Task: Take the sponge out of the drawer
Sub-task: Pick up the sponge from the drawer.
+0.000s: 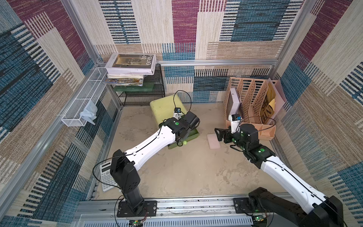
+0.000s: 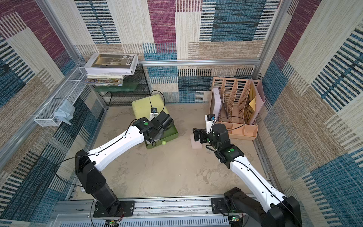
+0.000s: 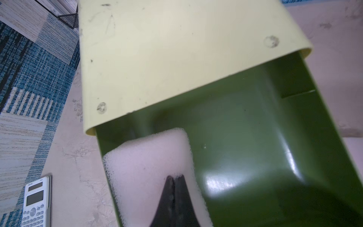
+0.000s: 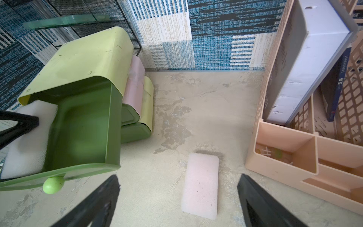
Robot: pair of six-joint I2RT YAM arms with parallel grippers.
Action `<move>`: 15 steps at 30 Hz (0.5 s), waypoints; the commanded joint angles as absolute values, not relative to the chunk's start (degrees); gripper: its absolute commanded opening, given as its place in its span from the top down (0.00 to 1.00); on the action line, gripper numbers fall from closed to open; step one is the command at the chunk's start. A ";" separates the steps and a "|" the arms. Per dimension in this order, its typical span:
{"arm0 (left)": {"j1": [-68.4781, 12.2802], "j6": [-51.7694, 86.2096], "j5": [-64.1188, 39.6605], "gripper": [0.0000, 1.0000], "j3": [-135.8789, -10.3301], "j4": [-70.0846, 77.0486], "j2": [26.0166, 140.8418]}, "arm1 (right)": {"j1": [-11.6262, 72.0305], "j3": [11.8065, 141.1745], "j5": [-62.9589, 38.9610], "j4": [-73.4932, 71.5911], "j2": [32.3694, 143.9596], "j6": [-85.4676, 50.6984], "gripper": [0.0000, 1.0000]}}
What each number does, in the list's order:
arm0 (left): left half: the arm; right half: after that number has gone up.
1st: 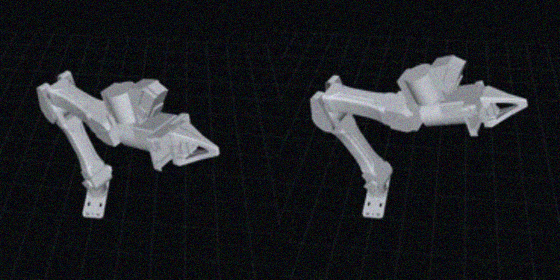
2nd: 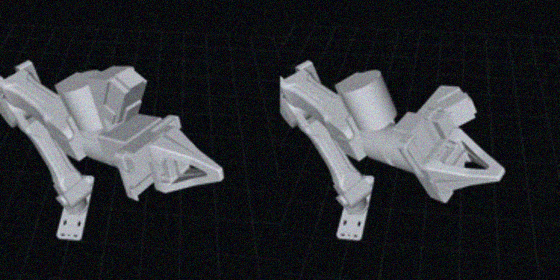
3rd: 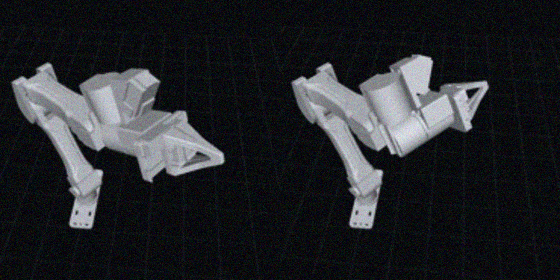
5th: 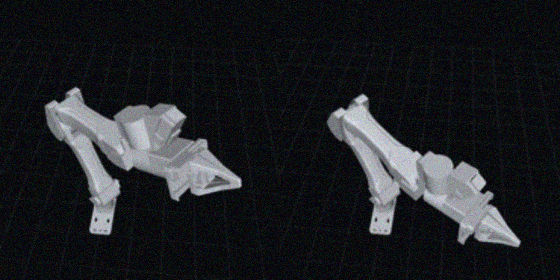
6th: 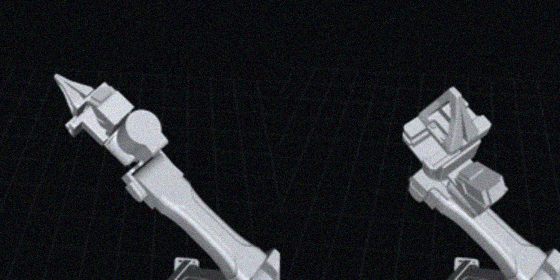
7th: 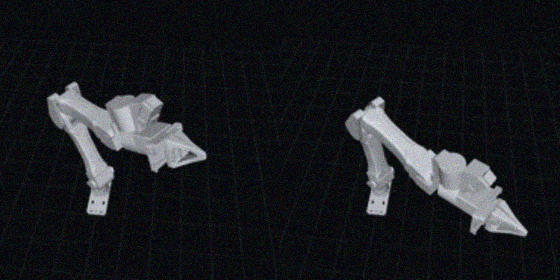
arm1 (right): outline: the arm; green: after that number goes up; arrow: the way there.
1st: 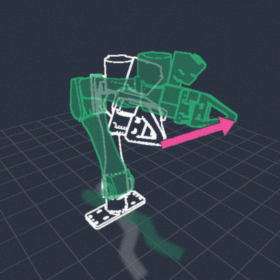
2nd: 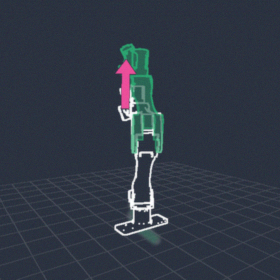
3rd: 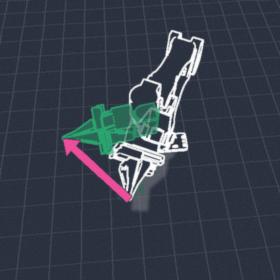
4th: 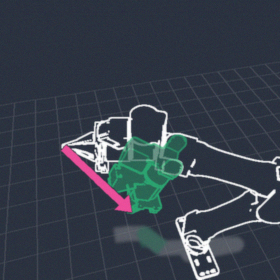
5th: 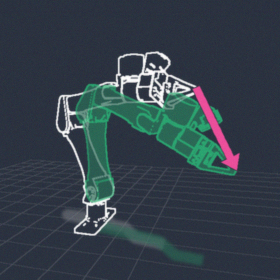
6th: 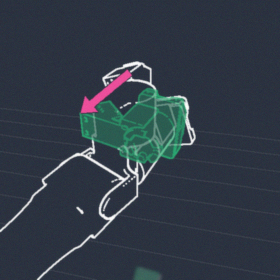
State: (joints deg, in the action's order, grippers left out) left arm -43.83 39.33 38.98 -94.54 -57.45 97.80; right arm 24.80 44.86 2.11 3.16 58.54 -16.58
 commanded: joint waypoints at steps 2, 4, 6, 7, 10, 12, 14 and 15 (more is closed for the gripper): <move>-44.03 39.65 39.42 1.00 -94.22 -57.94 95.10 | 24.85 44.41 2.13 1.27 58.05 -16.63 0.03; -44.33 39.17 39.68 1.00 -94.30 -57.62 93.74 | 24.81 44.30 2.12 1.06 57.76 -16.59 0.03; -44.81 38.27 40.14 1.00 -94.29 -56.89 92.12 | 24.86 44.21 2.20 0.84 57.50 -16.54 0.03; -44.98 37.61 40.13 1.00 -94.22 -56.26 91.41 | 24.80 44.02 2.28 0.64 57.30 -16.52 0.03; -46.15 35.55 40.04 1.00 -94.38 -54.47 89.03 | 24.78 43.69 2.49 0.25 56.86 -16.52 0.03; -47.35 34.71 40.17 1.00 -94.66 -53.72 87.70 | 24.78 43.53 2.68 0.18 56.76 -16.52 0.03; -48.82 34.38 40.50 1.00 -94.96 -53.27 86.89 | 24.79 43.50 2.94 0.15 56.62 -16.52 0.03; -49.56 34.63 40.84 1.00 -95.14 -53.33 86.71 | 24.78 43.43 3.08 0.14 56.64 -16.52 0.03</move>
